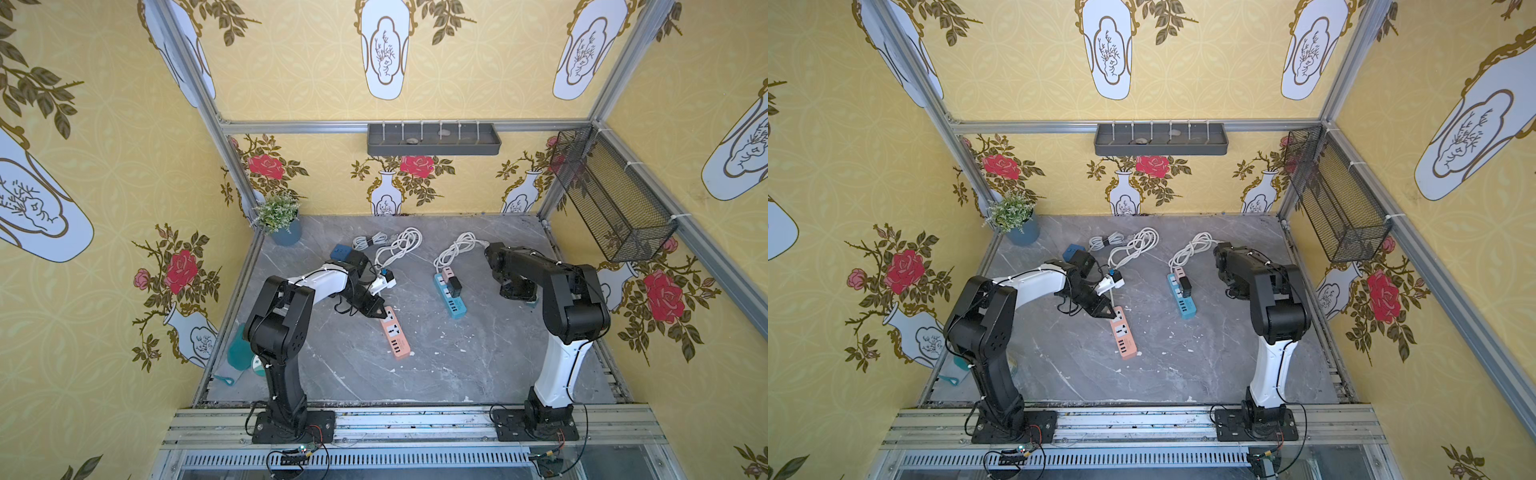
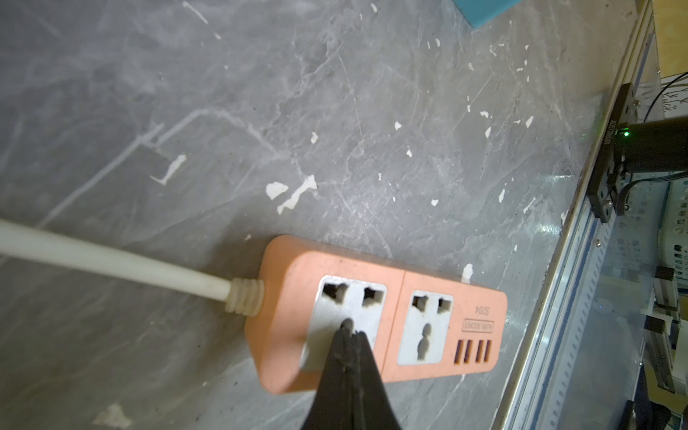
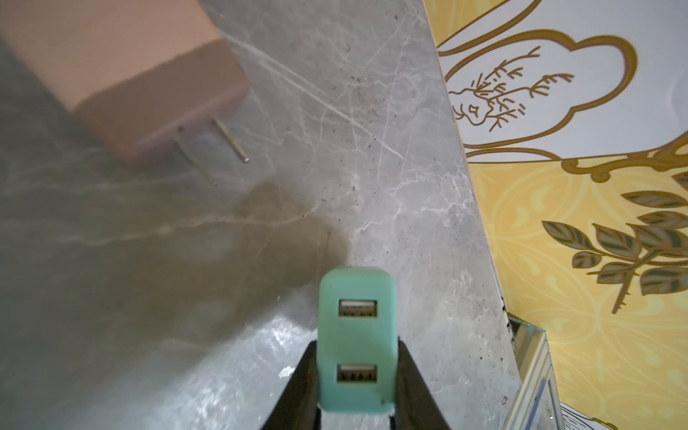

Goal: Pull the plug off the socket
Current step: Place the plug at the center of the board.

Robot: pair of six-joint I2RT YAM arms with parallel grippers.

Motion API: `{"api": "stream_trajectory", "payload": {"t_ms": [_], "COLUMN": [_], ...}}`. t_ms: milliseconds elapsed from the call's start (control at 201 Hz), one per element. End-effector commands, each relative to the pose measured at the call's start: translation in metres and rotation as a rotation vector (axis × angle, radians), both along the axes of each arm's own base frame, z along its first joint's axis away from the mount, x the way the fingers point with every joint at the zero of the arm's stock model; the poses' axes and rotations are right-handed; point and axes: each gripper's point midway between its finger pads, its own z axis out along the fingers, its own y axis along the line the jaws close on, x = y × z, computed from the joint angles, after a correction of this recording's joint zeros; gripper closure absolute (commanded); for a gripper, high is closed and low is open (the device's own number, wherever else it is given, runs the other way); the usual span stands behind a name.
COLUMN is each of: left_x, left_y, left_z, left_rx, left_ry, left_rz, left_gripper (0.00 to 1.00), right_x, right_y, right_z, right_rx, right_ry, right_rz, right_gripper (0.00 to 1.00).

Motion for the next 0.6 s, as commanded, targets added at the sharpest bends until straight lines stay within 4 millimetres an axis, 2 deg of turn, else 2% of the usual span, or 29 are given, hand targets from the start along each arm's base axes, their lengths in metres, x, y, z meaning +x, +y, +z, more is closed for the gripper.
{"api": "stream_trajectory", "payload": {"t_ms": [0,50,144,388,593], "left_x": [-0.004,-0.003,-0.003,-0.003,-0.004], "left_y": [0.013,0.013,0.013,0.014,0.013], "left_z": [-0.014,-0.013,-0.013,-0.013,-0.011], "left_rx": [0.082,0.081,0.082,0.083,0.076], "left_ry": [0.007,0.007,0.008,0.003,0.000], "left_rz": [-0.003,-0.002,-0.001,-0.001,-0.001], "left_gripper": [1.00,1.00,1.00,1.00,1.00], "right_x": [0.013,0.014,0.015,0.008,-0.006], "right_y": [0.007,0.011,0.020,0.040,0.072], "right_z": [-0.006,-0.003,0.006,0.028,0.054], "right_rx": [0.038,0.034,0.041,0.079,0.121], "right_ry": [-0.029,-0.039,-0.059,-0.095,-0.145], "right_rz": [0.025,0.035,0.058,0.093,0.155], "right_gripper": [0.55,0.43,0.28,0.25,0.25]}}
